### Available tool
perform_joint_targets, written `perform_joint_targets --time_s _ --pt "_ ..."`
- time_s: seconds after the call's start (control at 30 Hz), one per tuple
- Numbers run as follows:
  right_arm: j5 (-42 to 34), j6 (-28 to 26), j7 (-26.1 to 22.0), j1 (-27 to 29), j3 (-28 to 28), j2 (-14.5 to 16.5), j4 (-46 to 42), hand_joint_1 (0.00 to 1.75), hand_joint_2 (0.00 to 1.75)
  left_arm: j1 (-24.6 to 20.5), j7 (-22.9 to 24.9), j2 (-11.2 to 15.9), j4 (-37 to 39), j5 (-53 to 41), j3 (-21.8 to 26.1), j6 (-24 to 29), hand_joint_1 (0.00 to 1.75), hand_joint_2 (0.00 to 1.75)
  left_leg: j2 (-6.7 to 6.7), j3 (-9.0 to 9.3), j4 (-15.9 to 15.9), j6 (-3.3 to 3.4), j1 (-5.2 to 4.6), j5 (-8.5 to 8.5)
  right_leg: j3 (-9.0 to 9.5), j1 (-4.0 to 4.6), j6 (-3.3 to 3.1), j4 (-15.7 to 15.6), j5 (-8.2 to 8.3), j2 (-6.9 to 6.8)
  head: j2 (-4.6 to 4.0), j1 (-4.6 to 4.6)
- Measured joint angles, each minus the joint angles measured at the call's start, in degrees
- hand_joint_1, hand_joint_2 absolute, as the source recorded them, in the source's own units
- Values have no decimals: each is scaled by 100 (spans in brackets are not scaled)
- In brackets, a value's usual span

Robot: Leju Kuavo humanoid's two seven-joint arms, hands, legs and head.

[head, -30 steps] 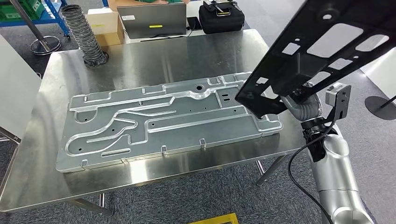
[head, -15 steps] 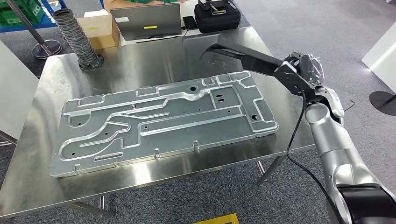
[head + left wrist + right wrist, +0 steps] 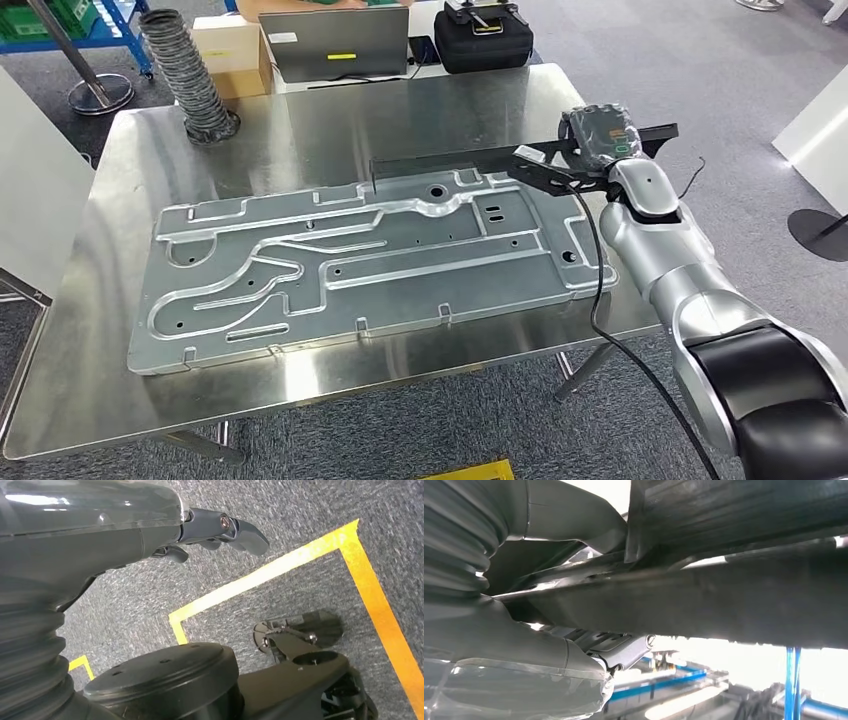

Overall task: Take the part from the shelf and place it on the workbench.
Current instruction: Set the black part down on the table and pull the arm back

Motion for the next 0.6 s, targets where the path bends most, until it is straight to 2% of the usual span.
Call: perform_joint_targets --time_s 0.03,0.07,0.1,0.13,0.17,0.23,0.27,0.33,0.4,0.43,0.47,0.5,0.53,0.6 --pt "15 0 16 -34 44 49 77 131 175 -3 4 -1 0 -1 0 -7 0 175 -1 -1 27 -12 -2 -24 147 2 -20 -371 206 0 0 0" --pt "30 0 28 -69 79 95 138 131 175 -8 8 -2 -1 -1 0 -13 0 175 -2 -11 57 -29 -13 -47 298 18 -40 -717 346 -1 0 0" --pt "43 -1 40 -97 107 135 187 131 175 -11 13 -2 0 -3 0 -19 0 175 -3 -25 79 -50 -21 -65 410 32 -62 -973 425 -1 0 -1" --pt "53 -1 51 -116 133 172 232 131 175 -12 17 -1 -1 -4 0 -22 0 175 -4 -37 94 -71 -28 -75 465 49 -80 -1106 437 1 0 -1" --pt "61 0 69 -126 155 206 278 131 175 -12 22 2 -1 -7 0 -25 0 175 -4 -45 92 -95 -32 -76 478 66 -98 -1134 414 4 0 -1" --pt "72 1 106 -124 186 269 348 131 175 -12 29 10 -2 -14 0 -28 0 175 -3 -38 91 -150 -37 -96 497 36 -147 -1176 422 5 0 0" --pt "78 2 120 -126 196 300 379 131 175 -14 31 14 -2 -19 0 -28 0 175 2 -63 165 -183 -38 -159 517 18 -181 -1197 425 1 0 -1" --pt "87 2 129 -130 214 362 433 131 175 -17 32 25 -2 -33 1 -24 0 175 16 -269 647 -245 -15 -426 554 -1 -229 -1229 427 -9 0 -1" --pt "96 2 130 -127 236 409 500 131 175 -35 27 33 -2 -47 2 -19 0 175 23 -629 1392 -295 15 -722 566 2 -248 -1229 419 -11 0 0" --pt "98 1 130 -122 249 432 536 131 175 -47 27 37 -2 -51 2 -15 0 175 25 -750 1616 -313 29 -758 571 1 -248 -1228 416 -10 0 0" --pt "99 1 130 -118 261 453 569 131 175 -61 27 40 -2 -56 1 -12 0 175 27 -774 1630 -326 43 -685 579 -3 -244 -1225 411 -7 0 0" --pt "99 1 129 -115 270 469 595 131 175 -68 30 43 -2 -62 1 -10 0 175 29 -684 1410 -332 58 -511 591 -8 -235 -1222 404 0 0 0" --pt "99 -1 126 -113 277 486 616 98 131 -67 34 49 -2 -71 0 -6 0 175 32 -506 1010 -331 73 -279 608 -11 -218 -1218 392 7 0 0" --pt "93 -4 120 -126 284 503 646 33 44 -58 38 58 -2 -96 -2 1 0 175 30 -175 302 -310 74 -9 614 -2 -166 -1211 382 18 0 0"
